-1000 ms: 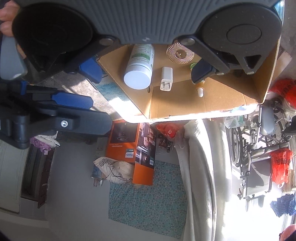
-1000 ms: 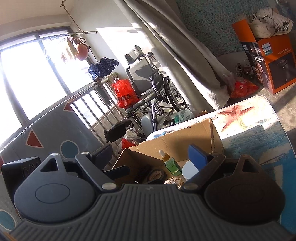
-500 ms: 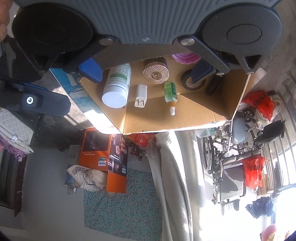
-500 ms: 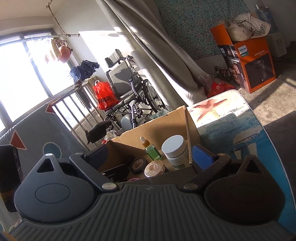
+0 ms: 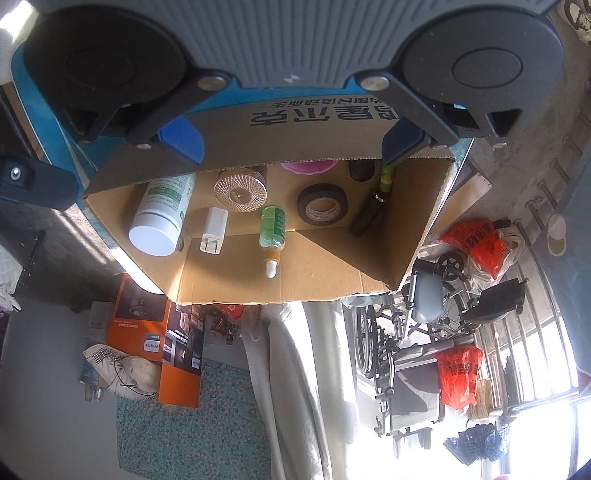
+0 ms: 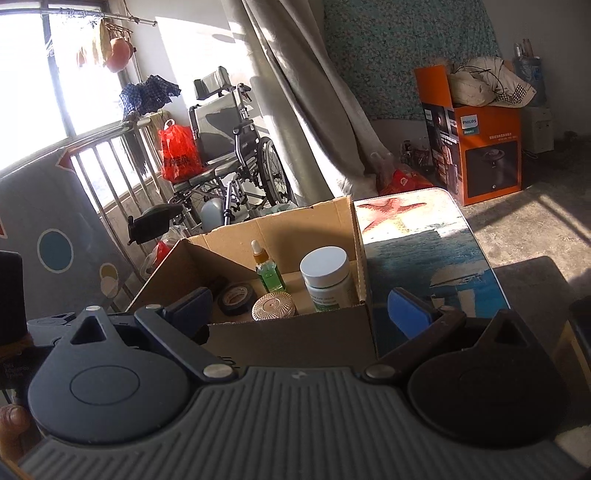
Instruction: Organize rigid objects
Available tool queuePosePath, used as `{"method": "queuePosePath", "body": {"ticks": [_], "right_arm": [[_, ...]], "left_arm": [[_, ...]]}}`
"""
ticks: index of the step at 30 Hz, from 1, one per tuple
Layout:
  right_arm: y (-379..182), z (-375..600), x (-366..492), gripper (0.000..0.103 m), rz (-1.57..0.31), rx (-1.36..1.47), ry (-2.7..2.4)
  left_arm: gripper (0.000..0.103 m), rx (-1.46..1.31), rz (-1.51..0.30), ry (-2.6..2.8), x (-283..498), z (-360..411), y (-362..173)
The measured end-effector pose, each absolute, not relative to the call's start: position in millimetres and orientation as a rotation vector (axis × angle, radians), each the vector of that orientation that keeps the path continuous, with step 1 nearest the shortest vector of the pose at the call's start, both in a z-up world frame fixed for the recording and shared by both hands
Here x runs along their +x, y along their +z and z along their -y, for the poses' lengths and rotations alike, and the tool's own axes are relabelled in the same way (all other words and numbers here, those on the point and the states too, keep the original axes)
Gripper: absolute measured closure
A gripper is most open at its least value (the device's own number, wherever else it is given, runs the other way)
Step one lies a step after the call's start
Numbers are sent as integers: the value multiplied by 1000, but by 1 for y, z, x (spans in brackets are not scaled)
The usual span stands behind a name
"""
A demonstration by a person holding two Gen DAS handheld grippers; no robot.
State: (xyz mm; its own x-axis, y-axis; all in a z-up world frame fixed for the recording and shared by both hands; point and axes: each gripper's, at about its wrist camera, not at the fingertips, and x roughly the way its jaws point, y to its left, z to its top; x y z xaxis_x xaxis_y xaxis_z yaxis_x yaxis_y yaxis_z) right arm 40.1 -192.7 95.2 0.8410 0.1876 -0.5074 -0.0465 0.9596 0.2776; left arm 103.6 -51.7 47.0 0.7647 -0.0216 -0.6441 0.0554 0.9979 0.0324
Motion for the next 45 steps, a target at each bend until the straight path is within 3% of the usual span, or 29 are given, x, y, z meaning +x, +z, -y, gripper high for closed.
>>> {"method": "queuePosePath", "body": {"ticks": [12,45], "right_arm": [[74,140,83,1,-675,121,68],[66,124,99,1,-689,46,34]], "left_arm": [[0,-6,-722,4,106,18,44],[0,20,-720,50,107,12,46]]}}
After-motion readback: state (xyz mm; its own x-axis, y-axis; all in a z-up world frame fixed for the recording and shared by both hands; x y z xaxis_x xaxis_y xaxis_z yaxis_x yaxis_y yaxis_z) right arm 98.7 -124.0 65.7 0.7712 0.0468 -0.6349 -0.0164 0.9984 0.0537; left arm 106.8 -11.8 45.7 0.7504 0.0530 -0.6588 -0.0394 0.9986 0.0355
